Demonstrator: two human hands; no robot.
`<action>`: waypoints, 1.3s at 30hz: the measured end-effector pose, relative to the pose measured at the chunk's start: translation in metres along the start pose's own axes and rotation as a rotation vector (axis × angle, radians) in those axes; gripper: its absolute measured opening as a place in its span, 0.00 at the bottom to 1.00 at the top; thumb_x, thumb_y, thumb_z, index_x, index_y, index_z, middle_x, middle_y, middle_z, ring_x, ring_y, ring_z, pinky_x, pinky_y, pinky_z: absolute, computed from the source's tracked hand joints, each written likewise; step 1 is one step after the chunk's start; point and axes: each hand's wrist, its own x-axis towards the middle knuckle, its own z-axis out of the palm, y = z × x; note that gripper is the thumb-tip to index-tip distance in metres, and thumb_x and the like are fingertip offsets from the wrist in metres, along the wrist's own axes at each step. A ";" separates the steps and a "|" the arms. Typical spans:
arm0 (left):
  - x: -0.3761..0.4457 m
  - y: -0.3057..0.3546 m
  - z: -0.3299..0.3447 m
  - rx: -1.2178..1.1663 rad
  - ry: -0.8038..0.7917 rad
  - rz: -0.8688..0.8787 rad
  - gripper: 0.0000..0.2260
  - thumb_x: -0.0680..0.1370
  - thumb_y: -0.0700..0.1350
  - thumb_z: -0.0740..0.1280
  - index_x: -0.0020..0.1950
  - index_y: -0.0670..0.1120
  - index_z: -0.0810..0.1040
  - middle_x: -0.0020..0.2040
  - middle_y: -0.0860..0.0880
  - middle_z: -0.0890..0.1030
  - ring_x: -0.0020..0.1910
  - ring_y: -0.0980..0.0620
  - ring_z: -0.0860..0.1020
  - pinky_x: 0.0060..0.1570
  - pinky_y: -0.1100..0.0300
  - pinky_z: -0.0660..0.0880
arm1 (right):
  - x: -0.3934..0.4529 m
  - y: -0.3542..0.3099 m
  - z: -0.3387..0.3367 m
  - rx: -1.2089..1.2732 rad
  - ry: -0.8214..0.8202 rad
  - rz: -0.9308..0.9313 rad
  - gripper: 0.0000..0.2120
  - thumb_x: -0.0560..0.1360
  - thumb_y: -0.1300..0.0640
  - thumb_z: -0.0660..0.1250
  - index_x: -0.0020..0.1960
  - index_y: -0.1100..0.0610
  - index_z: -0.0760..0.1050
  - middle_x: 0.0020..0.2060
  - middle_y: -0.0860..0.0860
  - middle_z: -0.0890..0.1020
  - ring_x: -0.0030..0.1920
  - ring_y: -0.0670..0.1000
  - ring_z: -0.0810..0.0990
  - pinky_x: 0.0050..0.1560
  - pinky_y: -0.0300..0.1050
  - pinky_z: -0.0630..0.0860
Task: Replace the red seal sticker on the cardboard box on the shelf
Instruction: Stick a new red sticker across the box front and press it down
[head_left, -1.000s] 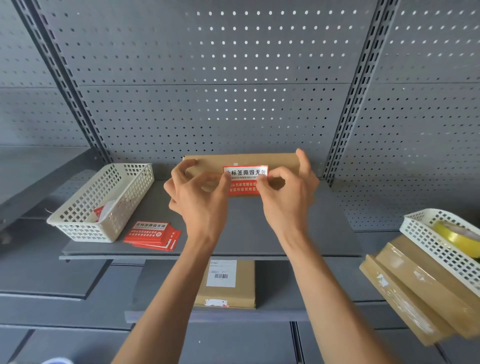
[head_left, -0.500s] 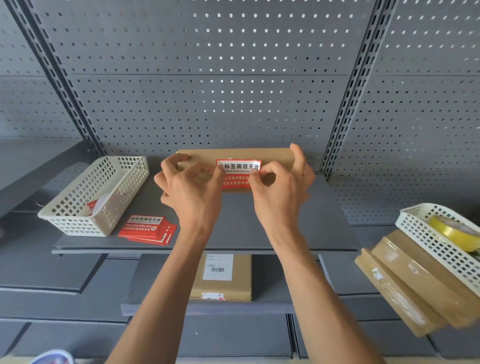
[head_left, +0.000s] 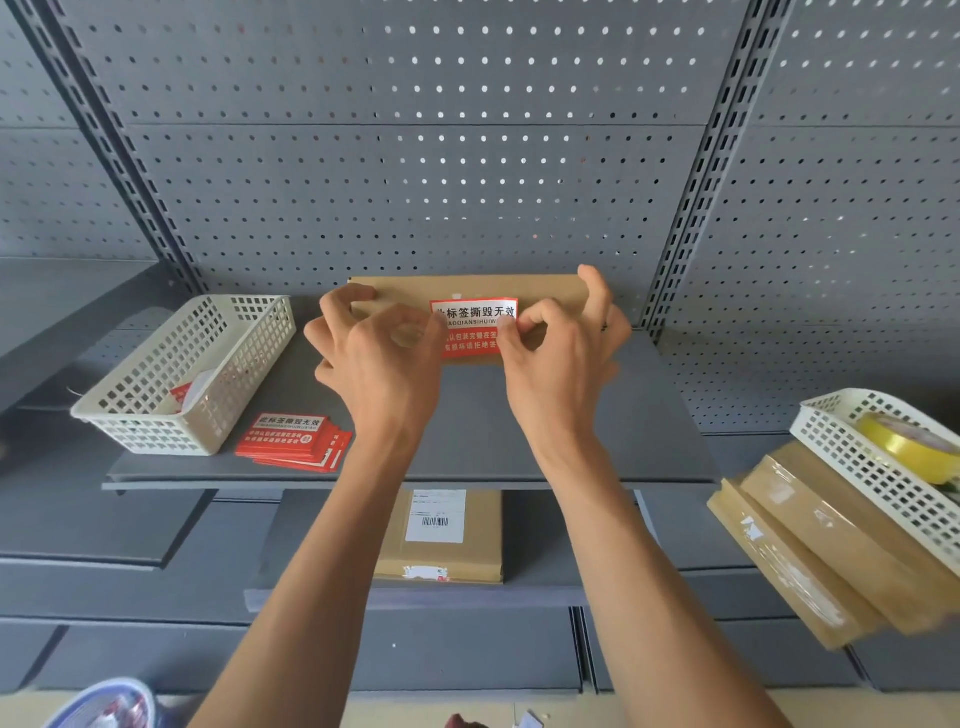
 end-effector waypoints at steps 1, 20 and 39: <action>0.001 0.000 0.001 0.007 0.000 -0.001 0.05 0.72 0.56 0.73 0.40 0.56 0.84 0.64 0.54 0.69 0.64 0.47 0.64 0.58 0.44 0.67 | 0.000 0.000 0.001 -0.006 0.002 0.000 0.13 0.75 0.48 0.73 0.36 0.51 0.75 0.78 0.48 0.62 0.71 0.59 0.62 0.54 0.61 0.71; 0.006 0.000 0.003 0.063 0.013 0.021 0.07 0.71 0.57 0.72 0.40 0.55 0.83 0.64 0.53 0.69 0.65 0.45 0.64 0.58 0.44 0.67 | 0.005 0.000 -0.002 -0.003 0.014 -0.010 0.13 0.74 0.48 0.74 0.36 0.51 0.75 0.76 0.46 0.64 0.69 0.59 0.63 0.54 0.60 0.72; 0.002 -0.012 0.002 -0.013 0.023 0.024 0.10 0.72 0.49 0.73 0.51 0.55 0.77 0.64 0.52 0.69 0.66 0.46 0.64 0.57 0.48 0.64 | 0.014 0.016 -0.006 0.127 0.043 -0.042 0.12 0.69 0.57 0.78 0.49 0.51 0.78 0.68 0.46 0.70 0.64 0.58 0.67 0.54 0.48 0.66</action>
